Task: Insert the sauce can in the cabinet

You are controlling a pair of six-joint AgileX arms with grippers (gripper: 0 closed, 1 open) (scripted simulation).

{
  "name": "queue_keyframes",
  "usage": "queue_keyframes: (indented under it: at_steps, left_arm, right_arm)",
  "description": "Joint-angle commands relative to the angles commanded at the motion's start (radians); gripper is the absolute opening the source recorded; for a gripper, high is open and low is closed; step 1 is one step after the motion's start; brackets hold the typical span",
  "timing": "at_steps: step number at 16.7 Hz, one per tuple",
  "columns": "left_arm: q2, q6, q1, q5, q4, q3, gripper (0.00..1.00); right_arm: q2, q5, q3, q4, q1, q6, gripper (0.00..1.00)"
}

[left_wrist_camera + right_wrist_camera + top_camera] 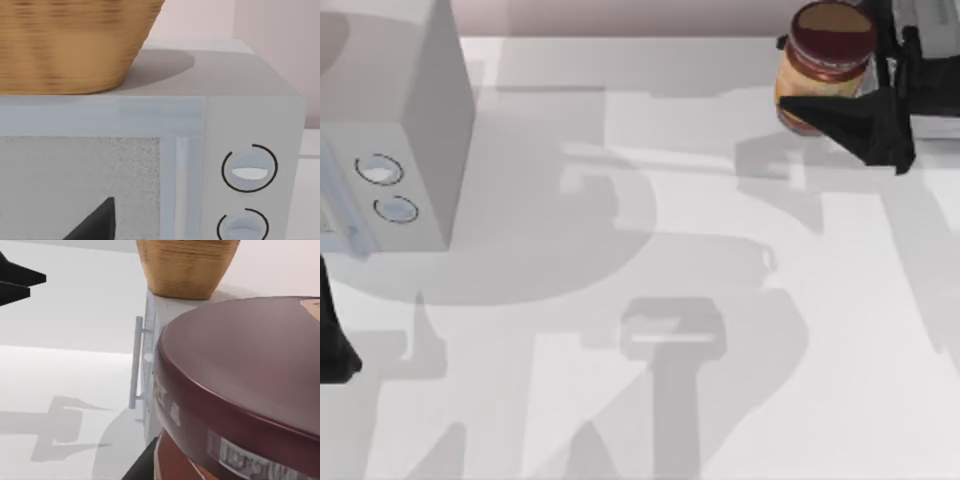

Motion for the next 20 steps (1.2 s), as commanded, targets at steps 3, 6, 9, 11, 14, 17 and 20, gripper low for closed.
queue_keyframes:
  at_steps: [3, 6, 9, 11, 14, 17, 20]
  left_arm:
    - [0.000, 0.000, 0.000, 0.000, 0.000, 0.000, 1.00]
    - [0.000, 0.000, 0.000, 0.000, 0.000, 0.000, 1.00]
    - [0.000, 0.000, 0.000, 0.000, 0.000, 0.000, 1.00]
    - [0.000, 0.000, 0.000, 0.000, 0.000, 0.000, 1.00]
    - [0.000, 0.000, 0.000, 0.000, 0.000, 0.000, 1.00]
    - [0.000, 0.000, 0.000, 0.000, 0.000, 0.000, 1.00]
    - [0.000, 0.000, 0.000, 0.000, 0.000, 0.000, 1.00]
  right_arm:
    - [-0.199, 0.095, -0.117, -0.082, -0.027, -0.011, 0.00]
    - [-0.465, 0.243, -0.271, -0.207, -0.059, -0.010, 0.00]
    - [-0.711, 0.389, -0.412, -0.322, -0.085, -0.009, 0.00]
    - [-0.856, 0.475, -0.478, -0.383, -0.082, -0.009, 0.00]
    - [-1.028, 0.585, -0.573, -0.472, -0.054, -0.012, 0.00]
    - [-1.198, 0.696, -0.656, -0.546, -0.043, -0.022, 0.00]
    - [-1.408, 0.876, -0.767, -0.671, -0.064, -0.031, 0.00]
